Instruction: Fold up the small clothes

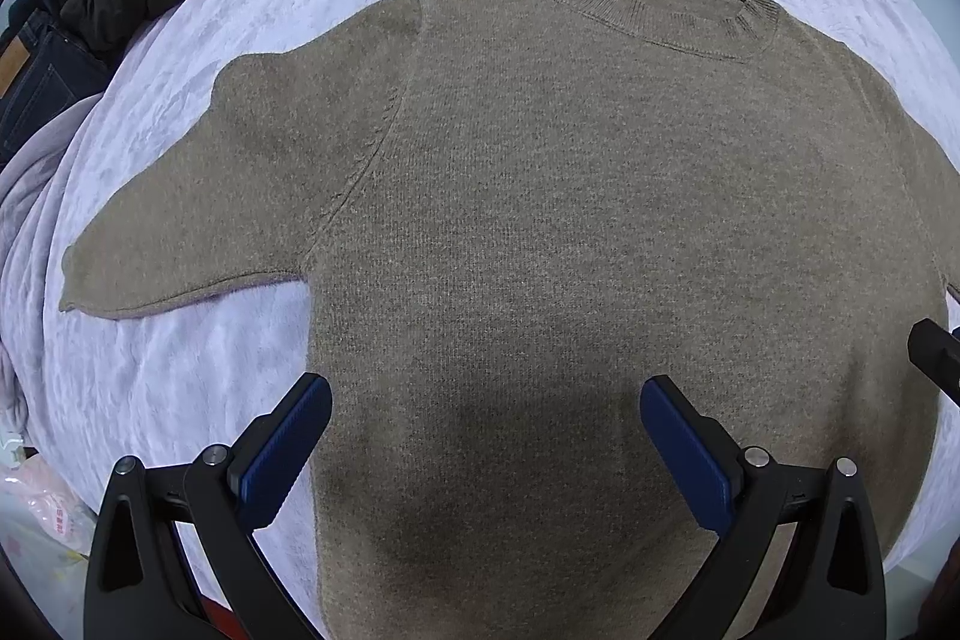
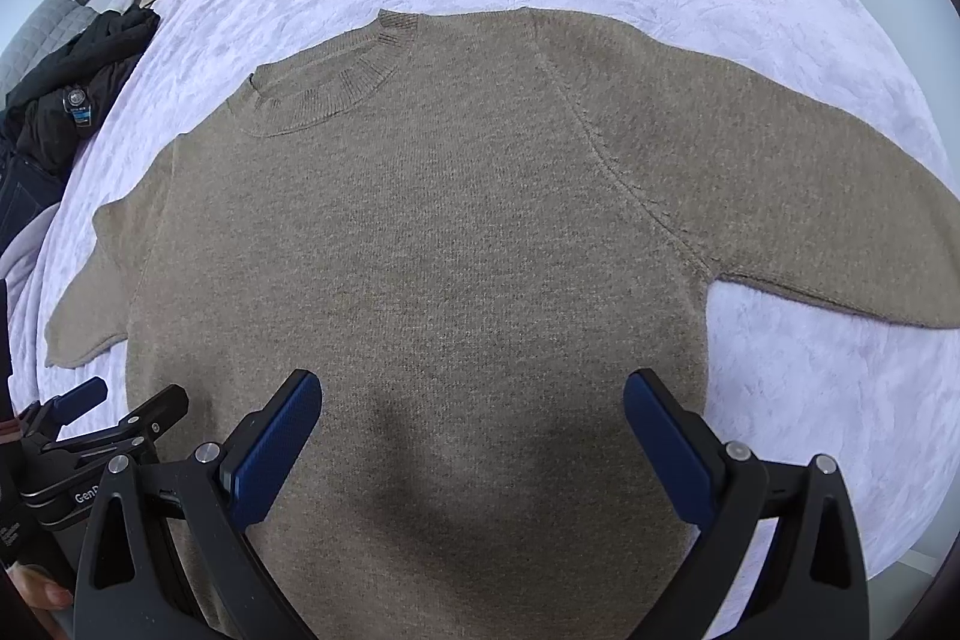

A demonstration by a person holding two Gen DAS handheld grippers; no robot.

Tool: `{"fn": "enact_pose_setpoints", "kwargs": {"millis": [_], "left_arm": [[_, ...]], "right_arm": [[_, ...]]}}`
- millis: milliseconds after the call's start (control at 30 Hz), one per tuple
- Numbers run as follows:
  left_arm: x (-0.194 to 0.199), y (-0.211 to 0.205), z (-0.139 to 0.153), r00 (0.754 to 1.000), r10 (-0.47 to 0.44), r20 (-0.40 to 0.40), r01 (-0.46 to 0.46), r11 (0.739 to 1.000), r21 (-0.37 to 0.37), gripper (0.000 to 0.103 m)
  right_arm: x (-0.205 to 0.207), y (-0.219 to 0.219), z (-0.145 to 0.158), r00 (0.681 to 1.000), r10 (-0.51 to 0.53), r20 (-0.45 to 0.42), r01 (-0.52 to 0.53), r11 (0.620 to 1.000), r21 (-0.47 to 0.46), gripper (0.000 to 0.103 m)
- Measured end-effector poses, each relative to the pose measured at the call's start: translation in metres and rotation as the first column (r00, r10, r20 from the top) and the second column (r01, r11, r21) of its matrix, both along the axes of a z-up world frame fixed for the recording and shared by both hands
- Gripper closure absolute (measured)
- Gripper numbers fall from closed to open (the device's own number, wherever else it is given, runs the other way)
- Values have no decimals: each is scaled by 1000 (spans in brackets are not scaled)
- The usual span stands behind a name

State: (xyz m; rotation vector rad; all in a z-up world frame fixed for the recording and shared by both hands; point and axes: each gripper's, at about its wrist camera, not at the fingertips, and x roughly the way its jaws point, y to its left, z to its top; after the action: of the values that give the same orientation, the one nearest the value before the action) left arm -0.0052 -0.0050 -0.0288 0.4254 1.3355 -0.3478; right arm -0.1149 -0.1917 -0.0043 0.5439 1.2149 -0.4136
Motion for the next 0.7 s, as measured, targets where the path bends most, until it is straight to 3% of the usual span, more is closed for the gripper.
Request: {"fn": "enact_pose_setpoints", "kwargs": {"millis": [433, 700], "left_arm": [[0, 4, -3, 1000, 19, -11, -19, 1000, -15, 0], [1, 6, -3, 1000, 21, -12, -21, 1000, -16, 0]], "right_arm": [[2, 2, -1, 1000, -1, 31, 1, 1000, 24, 2], [5, 4, -2, 1000, 1, 1, -1, 1000, -5, 2]]}}
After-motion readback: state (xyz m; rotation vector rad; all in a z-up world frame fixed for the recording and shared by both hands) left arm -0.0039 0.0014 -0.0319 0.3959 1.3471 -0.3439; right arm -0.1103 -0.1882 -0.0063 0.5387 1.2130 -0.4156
